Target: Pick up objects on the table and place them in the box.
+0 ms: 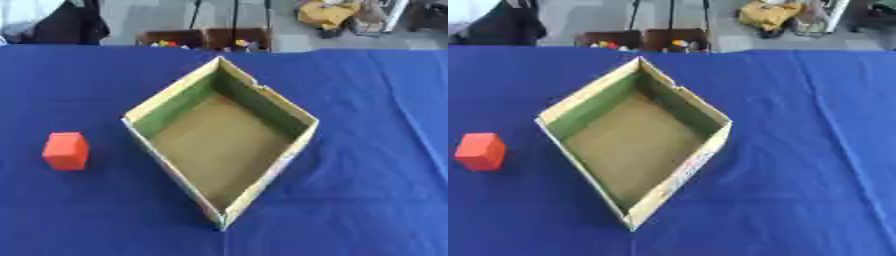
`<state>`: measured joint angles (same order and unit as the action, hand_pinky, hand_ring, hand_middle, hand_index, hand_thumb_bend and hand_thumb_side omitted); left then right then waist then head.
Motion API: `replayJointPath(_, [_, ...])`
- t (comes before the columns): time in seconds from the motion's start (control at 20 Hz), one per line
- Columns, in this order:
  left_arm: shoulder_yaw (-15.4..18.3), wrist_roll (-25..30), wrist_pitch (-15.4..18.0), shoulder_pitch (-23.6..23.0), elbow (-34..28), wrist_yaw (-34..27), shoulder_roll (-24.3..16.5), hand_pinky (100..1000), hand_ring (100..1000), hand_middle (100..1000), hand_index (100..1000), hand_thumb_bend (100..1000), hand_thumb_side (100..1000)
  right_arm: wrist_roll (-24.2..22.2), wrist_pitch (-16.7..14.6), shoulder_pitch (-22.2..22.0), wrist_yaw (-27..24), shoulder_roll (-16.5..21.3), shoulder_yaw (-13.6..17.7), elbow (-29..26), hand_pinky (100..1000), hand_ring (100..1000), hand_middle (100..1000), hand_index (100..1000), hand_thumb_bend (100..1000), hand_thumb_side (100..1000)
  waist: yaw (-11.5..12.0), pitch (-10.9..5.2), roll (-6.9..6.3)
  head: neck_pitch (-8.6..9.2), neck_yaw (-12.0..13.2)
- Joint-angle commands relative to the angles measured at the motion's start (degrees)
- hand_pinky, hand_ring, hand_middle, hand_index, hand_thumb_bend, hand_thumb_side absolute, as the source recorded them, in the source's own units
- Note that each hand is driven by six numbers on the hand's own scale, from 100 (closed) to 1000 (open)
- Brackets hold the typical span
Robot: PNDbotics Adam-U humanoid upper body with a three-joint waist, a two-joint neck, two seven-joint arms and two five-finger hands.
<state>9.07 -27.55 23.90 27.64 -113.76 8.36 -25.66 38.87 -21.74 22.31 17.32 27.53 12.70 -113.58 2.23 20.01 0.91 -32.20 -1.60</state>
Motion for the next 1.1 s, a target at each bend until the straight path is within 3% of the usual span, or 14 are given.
replayJointPath(0.05, [0.6, -0.1, 0.0, 0.2, -0.8, -0.1, -1.3, 659, 794, 779, 904, 351, 940, 0.0, 0.0, 0.4, -0.1, 1.4, 0.7, -1.0, 765, 719, 766, 792, 100, 731, 0.0, -1.34, 0.98, -0.27, 0.2])
replayJointPath(0.6, [0.7, 0.1, -0.4, -0.4, -0.8, 0.1, -2.7, 661, 797, 785, 908, 375, 944, 0.0, 0.0, 0.3, -0.1, 1.5, 0.6, -1.0, 764, 719, 765, 792, 100, 732, -0.2, -2.17, 0.8, -0.25, 0.4])
replayJointPath(0.85, [0.7, 2.8, -3.0, -3.4, -0.8, 4.7, -10.8, 671, 808, 817, 944, 415, 960, -0.1, 0.0, 0.0, -0.1, 2.0, 0.5, -1.0, 764, 719, 765, 792, 100, 731, -0.2, -2.63, 0.12, -1.53, 0.3])
replayJointPath(1.1, [-0.5, 11.1, -8.7, -7.5, -0.8, 10.9, -21.0, 686, 811, 833, 967, 434, 961, -0.3, 0.1, -0.3, -0.1, 2.5, 0.3, -1.0, 764, 719, 765, 792, 100, 732, -0.4, -2.97, -0.54, -2.65, 0.5])
